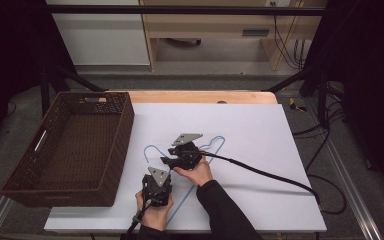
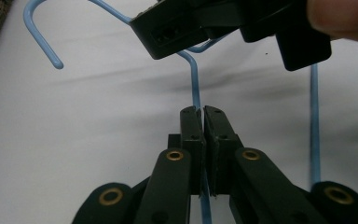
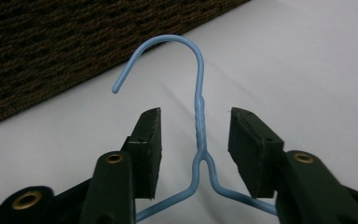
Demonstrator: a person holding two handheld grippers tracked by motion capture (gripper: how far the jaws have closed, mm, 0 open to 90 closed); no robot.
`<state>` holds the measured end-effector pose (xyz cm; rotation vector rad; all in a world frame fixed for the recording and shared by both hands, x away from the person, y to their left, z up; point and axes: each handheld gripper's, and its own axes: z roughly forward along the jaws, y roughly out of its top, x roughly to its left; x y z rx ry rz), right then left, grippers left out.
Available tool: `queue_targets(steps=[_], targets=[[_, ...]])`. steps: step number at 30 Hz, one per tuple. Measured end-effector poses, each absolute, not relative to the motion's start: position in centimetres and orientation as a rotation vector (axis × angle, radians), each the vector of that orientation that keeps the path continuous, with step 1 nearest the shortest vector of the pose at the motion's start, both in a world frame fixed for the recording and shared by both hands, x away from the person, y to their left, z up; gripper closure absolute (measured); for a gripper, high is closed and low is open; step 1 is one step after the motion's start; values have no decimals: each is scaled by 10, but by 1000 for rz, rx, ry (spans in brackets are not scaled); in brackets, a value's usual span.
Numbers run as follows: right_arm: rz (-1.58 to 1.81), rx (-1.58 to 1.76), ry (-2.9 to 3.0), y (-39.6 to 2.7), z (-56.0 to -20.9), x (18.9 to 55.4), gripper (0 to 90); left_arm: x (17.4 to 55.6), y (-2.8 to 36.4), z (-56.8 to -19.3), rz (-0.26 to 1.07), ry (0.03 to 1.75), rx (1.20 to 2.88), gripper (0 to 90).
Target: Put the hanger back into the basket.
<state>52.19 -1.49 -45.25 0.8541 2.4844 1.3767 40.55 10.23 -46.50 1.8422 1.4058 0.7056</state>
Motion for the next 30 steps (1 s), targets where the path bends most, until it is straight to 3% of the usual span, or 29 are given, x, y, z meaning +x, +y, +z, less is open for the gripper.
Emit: queue_targets(steps=[9,18,22,28,29,30], targets=[[1342,845,2511,-14,-457,523,732,406,101,-466,707,1398,1853,875],[1307,851,2506,-8,-455,524,769,405,101,-466,710,1395,1854,875],[1297,855,2501,-9,-456,526,849,405,101,-467,710,1393,1855,874],[1297,846,2504,-9,-456,527,849,405,101,-467,716,1393,1851,874],[1298,847,2502,-9,-456,527,836,405,101,-467,717,1392,1852,875],[1317,849,2497,-9,-456,527,769,405,101,-467,715,1391,1852,874]])
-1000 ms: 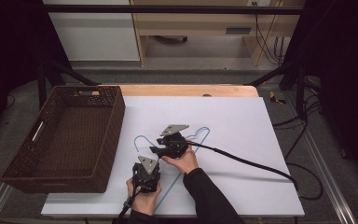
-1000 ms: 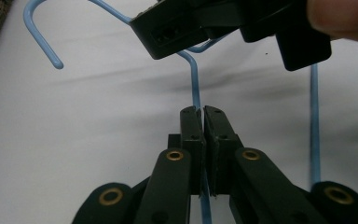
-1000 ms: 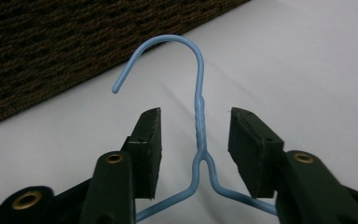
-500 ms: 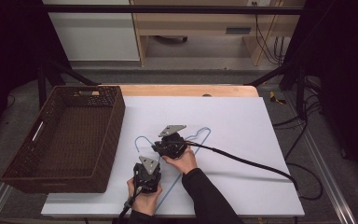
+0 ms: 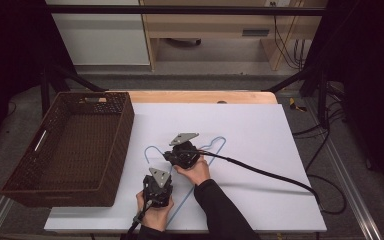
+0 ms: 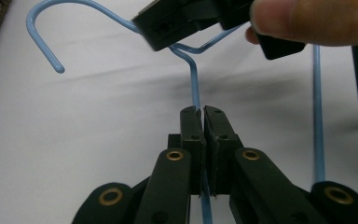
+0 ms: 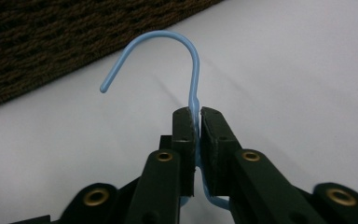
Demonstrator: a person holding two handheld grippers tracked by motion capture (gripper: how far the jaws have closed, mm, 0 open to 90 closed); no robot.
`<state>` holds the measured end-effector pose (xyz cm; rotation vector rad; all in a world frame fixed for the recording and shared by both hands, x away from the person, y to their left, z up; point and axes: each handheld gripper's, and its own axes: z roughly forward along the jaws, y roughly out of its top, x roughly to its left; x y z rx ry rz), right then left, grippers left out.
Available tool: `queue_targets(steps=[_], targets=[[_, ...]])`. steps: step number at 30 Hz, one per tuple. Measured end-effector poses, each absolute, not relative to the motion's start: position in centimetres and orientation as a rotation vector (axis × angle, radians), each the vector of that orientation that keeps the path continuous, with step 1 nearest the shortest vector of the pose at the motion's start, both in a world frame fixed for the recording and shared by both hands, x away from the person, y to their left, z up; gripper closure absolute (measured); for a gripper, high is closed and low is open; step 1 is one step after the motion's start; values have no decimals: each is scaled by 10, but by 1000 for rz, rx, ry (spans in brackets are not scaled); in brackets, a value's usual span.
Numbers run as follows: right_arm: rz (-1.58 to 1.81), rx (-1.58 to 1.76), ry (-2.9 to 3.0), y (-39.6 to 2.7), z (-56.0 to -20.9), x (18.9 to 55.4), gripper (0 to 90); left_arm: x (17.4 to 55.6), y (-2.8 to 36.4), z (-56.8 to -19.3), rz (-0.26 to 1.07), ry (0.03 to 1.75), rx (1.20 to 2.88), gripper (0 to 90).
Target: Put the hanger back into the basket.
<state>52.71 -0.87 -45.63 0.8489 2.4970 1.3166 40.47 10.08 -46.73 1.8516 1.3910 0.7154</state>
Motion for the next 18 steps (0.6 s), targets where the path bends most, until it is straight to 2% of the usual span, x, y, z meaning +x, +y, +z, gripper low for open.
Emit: queue_targets(steps=[5,9,18], targets=[[1289,869,2507,-5,-461,530,736,405,99,-468,713,1384,1856,874],[1278,865,2510,-3,-464,530,846,405,100,-468,712,1381,1864,874],[1276,855,2506,-5,-460,531,860,405,101,-466,705,1374,1852,874]])
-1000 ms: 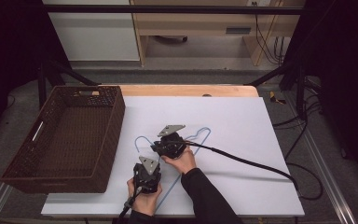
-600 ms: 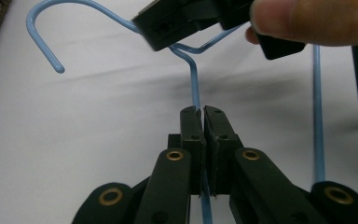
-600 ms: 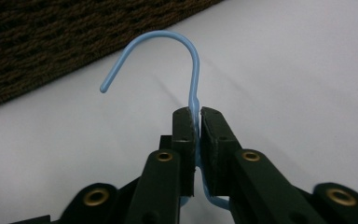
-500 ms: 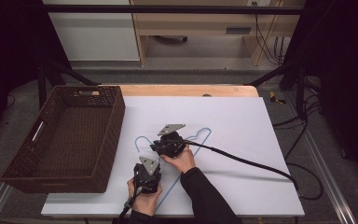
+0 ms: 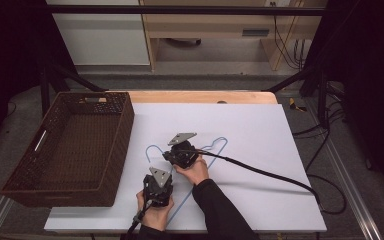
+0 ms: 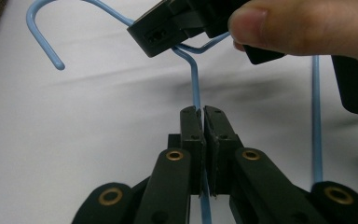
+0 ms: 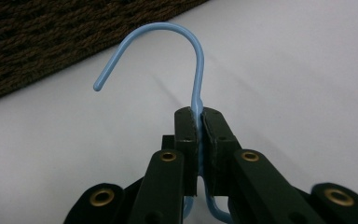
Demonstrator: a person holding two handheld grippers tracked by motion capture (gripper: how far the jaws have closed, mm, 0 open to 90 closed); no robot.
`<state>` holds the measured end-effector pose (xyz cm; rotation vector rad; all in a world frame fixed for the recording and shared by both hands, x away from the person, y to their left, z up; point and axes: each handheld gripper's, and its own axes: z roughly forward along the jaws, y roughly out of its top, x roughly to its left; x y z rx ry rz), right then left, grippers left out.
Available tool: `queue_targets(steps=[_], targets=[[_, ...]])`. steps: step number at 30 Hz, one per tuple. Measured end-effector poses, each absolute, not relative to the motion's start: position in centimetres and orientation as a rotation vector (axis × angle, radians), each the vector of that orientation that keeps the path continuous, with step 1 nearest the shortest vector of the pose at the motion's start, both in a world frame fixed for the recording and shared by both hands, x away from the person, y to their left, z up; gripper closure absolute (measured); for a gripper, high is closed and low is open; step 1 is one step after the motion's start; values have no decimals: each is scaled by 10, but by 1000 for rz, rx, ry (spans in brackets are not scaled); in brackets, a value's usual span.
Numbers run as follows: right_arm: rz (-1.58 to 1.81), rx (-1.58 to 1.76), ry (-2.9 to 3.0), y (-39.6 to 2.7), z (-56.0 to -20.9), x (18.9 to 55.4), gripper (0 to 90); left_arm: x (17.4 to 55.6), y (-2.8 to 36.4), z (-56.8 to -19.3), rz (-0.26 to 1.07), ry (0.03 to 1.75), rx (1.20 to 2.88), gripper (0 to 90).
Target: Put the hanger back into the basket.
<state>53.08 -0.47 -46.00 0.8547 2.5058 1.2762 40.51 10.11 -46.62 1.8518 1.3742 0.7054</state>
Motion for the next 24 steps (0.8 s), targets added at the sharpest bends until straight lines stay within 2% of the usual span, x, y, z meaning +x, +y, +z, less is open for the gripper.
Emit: queue_targets(steps=[6,13,14,17,21,24], targets=[[1282,821,2505,-6,-457,530,862,408,107,-464,641,1366,1840,860],[1309,773,2509,-8,-453,528,863,414,121,-459,519,1352,1846,642],[1310,776,2505,-8,-453,528,863,417,125,-459,536,1340,1871,625],[1317,766,2501,-8,-451,527,862,419,125,-461,475,1351,1891,582],[1322,760,2497,-9,-449,526,863,424,121,-463,461,1342,1943,578],[1323,756,2491,-10,-448,525,862,427,118,-463,465,1333,1966,640]])
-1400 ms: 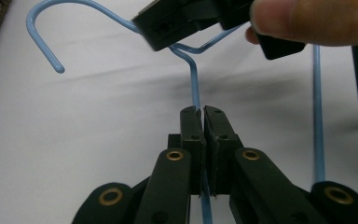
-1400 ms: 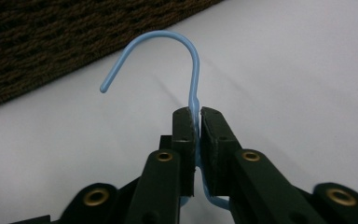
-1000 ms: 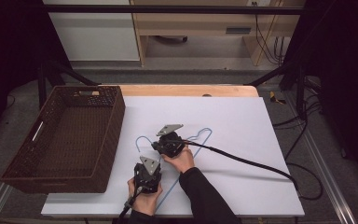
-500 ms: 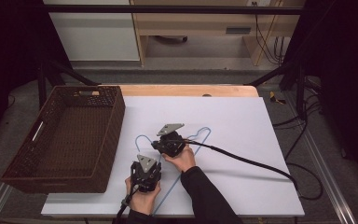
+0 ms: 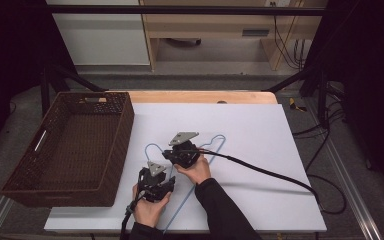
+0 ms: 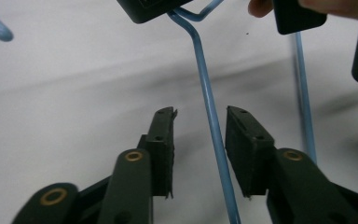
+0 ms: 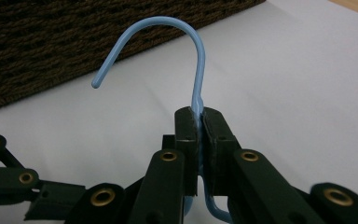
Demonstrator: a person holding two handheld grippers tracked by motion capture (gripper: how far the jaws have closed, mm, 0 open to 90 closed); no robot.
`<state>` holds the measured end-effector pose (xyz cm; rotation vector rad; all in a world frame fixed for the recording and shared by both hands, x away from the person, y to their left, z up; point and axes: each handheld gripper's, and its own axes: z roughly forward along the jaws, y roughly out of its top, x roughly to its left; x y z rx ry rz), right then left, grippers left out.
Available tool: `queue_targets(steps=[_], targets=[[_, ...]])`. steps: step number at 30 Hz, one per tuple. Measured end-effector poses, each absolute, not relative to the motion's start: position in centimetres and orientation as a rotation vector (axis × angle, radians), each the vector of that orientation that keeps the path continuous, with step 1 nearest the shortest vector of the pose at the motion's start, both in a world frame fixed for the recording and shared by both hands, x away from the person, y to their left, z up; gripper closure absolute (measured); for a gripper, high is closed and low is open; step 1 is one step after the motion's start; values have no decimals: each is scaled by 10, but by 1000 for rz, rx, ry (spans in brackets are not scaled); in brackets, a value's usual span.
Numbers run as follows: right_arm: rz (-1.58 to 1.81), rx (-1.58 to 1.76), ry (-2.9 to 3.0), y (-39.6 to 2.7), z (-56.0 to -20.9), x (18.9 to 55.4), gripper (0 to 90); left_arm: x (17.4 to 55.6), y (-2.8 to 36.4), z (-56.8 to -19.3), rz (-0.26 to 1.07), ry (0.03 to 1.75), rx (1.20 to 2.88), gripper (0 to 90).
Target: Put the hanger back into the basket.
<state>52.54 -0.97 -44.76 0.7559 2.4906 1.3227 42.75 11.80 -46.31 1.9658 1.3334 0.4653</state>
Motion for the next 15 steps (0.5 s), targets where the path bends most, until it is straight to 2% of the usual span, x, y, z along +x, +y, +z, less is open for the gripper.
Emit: queue_targets(steps=[7,15], targets=[[1327,748,2485,-11,-445,524,862,430,113,-461,443,1320,1965,818],[1330,752,2473,-13,-440,522,861,428,112,-459,441,1356,1914,844]])
